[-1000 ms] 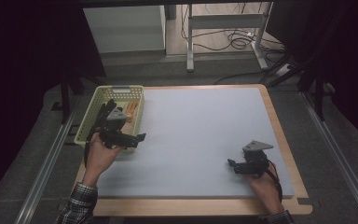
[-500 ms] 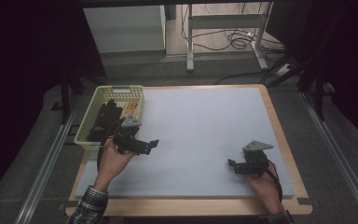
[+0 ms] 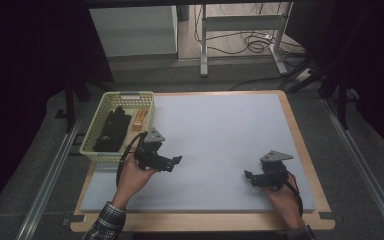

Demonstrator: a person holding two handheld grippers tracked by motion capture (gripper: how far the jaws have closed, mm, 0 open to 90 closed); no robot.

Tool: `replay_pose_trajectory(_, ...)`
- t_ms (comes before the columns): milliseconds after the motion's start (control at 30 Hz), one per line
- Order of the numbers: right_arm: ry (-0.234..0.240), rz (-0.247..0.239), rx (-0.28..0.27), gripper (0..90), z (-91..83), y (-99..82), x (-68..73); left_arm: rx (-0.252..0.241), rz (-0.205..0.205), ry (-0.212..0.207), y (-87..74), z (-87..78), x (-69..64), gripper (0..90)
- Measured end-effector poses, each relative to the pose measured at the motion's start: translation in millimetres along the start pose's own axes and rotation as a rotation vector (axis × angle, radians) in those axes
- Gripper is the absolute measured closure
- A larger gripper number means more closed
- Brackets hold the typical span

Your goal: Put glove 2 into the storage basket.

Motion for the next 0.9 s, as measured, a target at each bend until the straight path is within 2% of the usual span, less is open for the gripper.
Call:
replay_pose_trajectory(267, 0.000, -0.001, 0.000, 18.3, 0.0, 0.0, 0.0, 0.004, 0.017, -0.037, 0.5, 19.1, -16.9, 0.9)
replay_pose_trajectory(467, 0.001, -0.002, 0.000, 18.3, -0.1, 0.0, 0.1, 0.026, 0.036, -0.041, -5.9, 35.5, -26.6, 0.8)
replay_pose_trajectory(900, 0.000, -0.002, 0.000, 18.3, -0.1, 0.0, 0.1, 0.070, 0.036, -0.045, -27.9, 64.2, -35.2, 0.7)
Point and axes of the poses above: each handheld gripper's, and its own axes: z roughly forward along the jaws, y roughly out of its top, x roughly to its left, the point moved 2 cm from there along z, roughly forward along the jaws, and after that the axes turned 8 degrees about x, right-handed, at the moved point
